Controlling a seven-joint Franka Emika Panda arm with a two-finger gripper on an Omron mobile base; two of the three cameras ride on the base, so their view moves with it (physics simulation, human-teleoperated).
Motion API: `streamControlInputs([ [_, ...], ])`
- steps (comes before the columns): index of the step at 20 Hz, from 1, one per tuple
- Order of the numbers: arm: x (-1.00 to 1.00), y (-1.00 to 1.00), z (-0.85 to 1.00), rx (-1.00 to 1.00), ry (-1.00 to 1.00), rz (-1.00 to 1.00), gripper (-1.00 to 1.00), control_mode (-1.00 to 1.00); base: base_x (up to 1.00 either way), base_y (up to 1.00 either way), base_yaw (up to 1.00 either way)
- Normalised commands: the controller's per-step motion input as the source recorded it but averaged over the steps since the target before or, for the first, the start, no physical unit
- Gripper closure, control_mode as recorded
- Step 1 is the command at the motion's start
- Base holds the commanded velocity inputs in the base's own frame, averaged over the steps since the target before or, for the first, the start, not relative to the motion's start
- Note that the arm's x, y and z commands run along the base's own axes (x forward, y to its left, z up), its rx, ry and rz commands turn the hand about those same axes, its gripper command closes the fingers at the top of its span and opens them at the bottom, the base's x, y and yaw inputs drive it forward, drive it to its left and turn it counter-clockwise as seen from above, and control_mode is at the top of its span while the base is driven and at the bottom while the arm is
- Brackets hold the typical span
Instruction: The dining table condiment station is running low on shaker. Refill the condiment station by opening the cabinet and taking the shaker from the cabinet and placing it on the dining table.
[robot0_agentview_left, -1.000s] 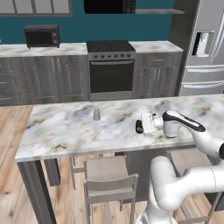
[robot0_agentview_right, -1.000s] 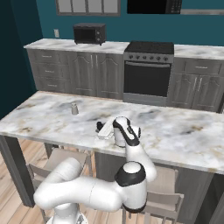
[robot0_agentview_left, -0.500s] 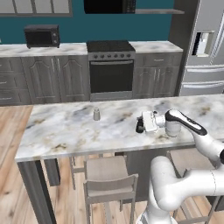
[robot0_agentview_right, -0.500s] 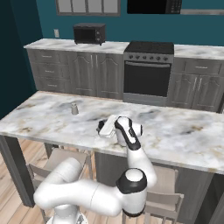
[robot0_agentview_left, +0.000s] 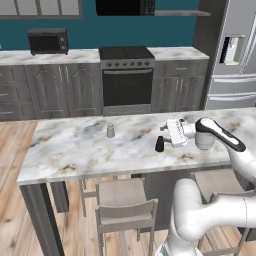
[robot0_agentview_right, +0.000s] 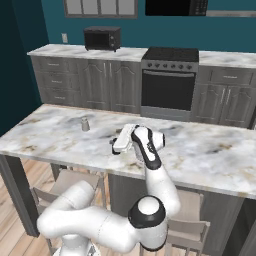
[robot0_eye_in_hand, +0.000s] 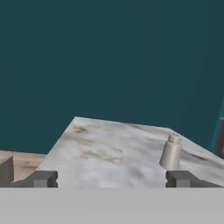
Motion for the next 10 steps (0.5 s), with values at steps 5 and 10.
streamControlInputs([
  [5, -0.36, 0.04, 0.78, -0.11, -0.10, 0.00, -1.00, -1.00, 0.00, 0.00, 0.00],
  [10, -0.51, 0.11, 0.64, -0.19, -0.13, -0.04, -1.00, -1.00, 0.00, 0.00, 0.00],
])
